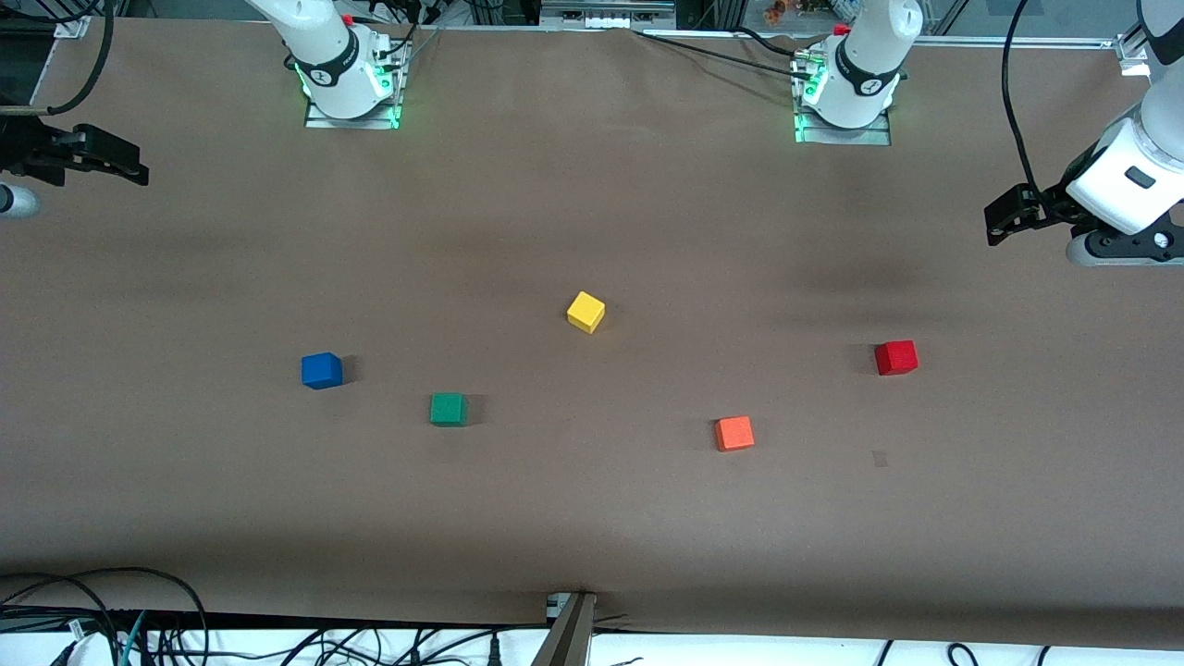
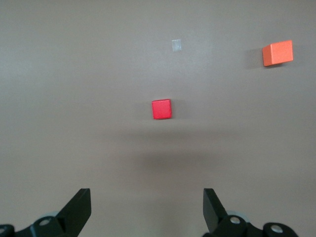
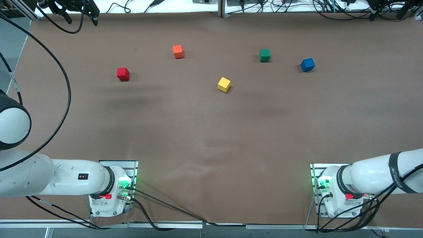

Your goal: Pass red block to right arm, stack on blue

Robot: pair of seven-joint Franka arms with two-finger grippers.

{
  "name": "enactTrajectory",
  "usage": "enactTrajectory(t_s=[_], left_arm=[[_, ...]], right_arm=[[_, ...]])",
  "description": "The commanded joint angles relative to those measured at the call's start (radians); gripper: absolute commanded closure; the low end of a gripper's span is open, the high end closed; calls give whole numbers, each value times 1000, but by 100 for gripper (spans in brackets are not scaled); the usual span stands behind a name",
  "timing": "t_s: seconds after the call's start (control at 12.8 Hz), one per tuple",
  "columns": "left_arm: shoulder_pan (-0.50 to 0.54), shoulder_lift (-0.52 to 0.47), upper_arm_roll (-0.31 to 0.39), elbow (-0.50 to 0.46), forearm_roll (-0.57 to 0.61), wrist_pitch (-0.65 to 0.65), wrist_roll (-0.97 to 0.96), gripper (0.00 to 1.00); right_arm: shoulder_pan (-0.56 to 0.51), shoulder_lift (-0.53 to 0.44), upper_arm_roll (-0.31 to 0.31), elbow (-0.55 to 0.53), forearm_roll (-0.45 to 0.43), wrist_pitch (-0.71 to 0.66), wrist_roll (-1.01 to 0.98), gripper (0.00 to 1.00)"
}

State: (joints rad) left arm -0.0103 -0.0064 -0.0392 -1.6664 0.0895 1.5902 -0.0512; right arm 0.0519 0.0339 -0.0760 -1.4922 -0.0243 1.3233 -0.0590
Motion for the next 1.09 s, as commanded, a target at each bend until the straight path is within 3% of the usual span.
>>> enactTrajectory(t_s=[0.0,1.01], left_arm=[[0,14,5,34,-16,-27,16,0],[-4,33,4,33,-16,-30,28,0]], right_arm=[[-12,-2,9,6,-14,0,-21,0],[-14,-2,9,4,-14,0,-21,0]])
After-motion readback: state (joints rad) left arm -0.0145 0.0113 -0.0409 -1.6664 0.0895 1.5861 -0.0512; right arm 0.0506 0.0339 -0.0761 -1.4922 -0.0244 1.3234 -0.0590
